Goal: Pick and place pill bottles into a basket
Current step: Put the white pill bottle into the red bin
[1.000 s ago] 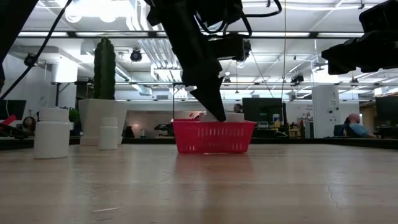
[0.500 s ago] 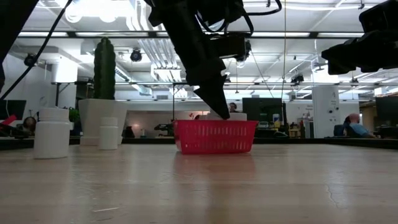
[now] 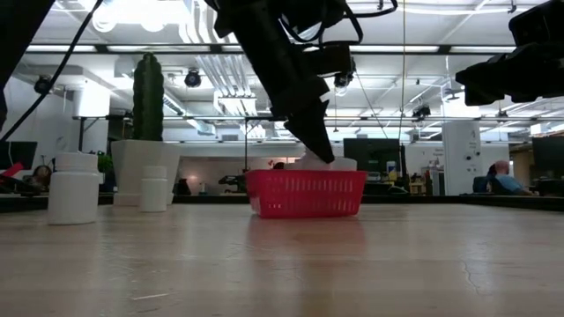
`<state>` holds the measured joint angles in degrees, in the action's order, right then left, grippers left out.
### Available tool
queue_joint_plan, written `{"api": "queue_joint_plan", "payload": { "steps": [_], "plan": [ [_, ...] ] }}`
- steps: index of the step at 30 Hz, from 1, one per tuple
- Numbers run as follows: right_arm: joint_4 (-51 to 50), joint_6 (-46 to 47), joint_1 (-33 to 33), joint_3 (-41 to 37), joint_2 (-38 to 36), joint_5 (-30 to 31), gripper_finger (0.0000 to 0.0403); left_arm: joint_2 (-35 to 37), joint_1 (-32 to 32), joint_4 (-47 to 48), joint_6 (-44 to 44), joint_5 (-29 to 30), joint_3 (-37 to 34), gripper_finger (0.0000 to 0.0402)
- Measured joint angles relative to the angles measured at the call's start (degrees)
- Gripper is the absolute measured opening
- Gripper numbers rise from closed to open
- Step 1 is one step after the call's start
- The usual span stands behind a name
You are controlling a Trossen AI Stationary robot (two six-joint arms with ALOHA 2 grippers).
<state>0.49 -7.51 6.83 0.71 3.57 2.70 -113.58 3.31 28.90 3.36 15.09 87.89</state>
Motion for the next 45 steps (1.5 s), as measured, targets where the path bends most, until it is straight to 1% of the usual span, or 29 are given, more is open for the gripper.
{"api": "queue_joint_plan", "payload": {
  "steps": [12,35,38,45],
  "plan": [
    [0.00,0.00,0.00,0.00,-0.04,0.01,0.0009,0.04,0.02,0.16,-2.77,0.07,-0.17,0.0155],
    [0.00,0.00,0.01,0.00,-0.02,0.01,0.0009,0.04,0.02,-0.11,-2.98,0.17,-0.43,0.0156],
    [0.00,0.00,0.02,0.00,-0.02,0.00,0.0009,0.04,0.02,-0.08,-2.98,0.17,-0.43,0.0164],
    [0.00,0.00,0.02,0.00,-0.02,0.00,0.0009,0.04,0.02,-0.10,-2.96,0.17,-0.43,0.0200]
  ]
}}
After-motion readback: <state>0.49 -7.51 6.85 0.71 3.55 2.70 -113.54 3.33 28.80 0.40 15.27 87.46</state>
